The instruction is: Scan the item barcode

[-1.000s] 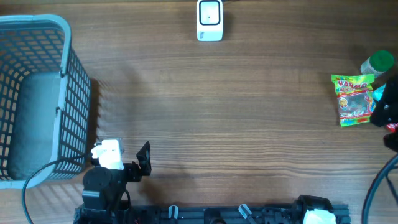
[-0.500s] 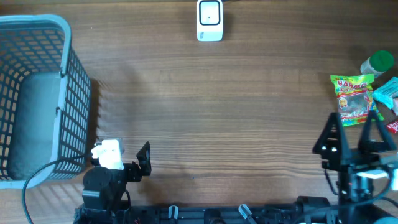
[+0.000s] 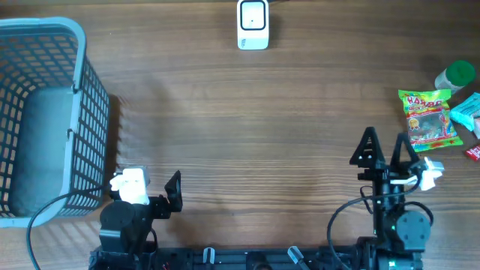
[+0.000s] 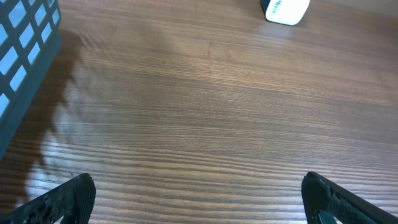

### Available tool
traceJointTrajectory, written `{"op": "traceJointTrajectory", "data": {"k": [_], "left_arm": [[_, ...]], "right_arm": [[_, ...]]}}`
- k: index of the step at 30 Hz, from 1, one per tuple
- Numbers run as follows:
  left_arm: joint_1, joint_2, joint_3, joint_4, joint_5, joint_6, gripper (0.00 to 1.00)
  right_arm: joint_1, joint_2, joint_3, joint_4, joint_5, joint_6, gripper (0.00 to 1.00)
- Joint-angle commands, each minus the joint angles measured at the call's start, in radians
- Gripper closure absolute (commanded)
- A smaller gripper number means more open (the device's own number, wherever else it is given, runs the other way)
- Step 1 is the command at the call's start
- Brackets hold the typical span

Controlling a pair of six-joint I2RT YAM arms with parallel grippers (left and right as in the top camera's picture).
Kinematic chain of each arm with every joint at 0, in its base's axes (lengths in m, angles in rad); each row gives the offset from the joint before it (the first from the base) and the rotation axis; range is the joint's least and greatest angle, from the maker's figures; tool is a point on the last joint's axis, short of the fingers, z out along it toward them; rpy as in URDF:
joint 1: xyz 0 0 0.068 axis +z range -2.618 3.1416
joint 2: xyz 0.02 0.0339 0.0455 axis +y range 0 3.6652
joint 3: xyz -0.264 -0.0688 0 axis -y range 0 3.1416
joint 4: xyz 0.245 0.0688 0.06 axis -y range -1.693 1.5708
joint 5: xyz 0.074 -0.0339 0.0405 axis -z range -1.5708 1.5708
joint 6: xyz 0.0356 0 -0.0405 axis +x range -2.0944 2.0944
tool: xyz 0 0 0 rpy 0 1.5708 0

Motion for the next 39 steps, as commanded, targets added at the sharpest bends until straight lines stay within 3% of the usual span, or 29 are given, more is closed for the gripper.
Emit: {"op": "traceJointTrajectory", "data": {"k": [1, 6, 28, 30, 35, 39], "left_arm": [[-0.005, -0.008, -0.003, 0.002, 0.008, -0.005, 0.0], [-0.005, -0.008, -0.003, 0.002, 0.008, -0.005, 0.0], [-0.006, -0.008, -0.003, -0.004, -0.024, -0.002, 0.0], [-0.006, -0.008, -0.004, 0.065, -0.006, -0.002, 0.0], [-0.005, -0.008, -0.156, 0.529, -0.001, -0.002, 0.0], [-0.001, -0.008, -0.255, 0.702, -0.08, -0.002, 0.0]], "right_arm": [[0.006, -0.016, -0.031, -0.066, 0.074, 0.024, 0.0], [0.006, -0.016, -0.031, -0.128, 0.072, -0.065, 0.0], [0.013, -0.015, -0.03, -0.128, 0.057, -0.049, 0.0], [0.013, -0.015, -0.03, -0.128, 0.057, -0.05, 0.0], [0.013, -0.015, -0.03, -0.128, 0.057, -0.049, 0.0], [0.013, -0.015, -0.03, -0.128, 0.057, -0.049, 0.01]]}}
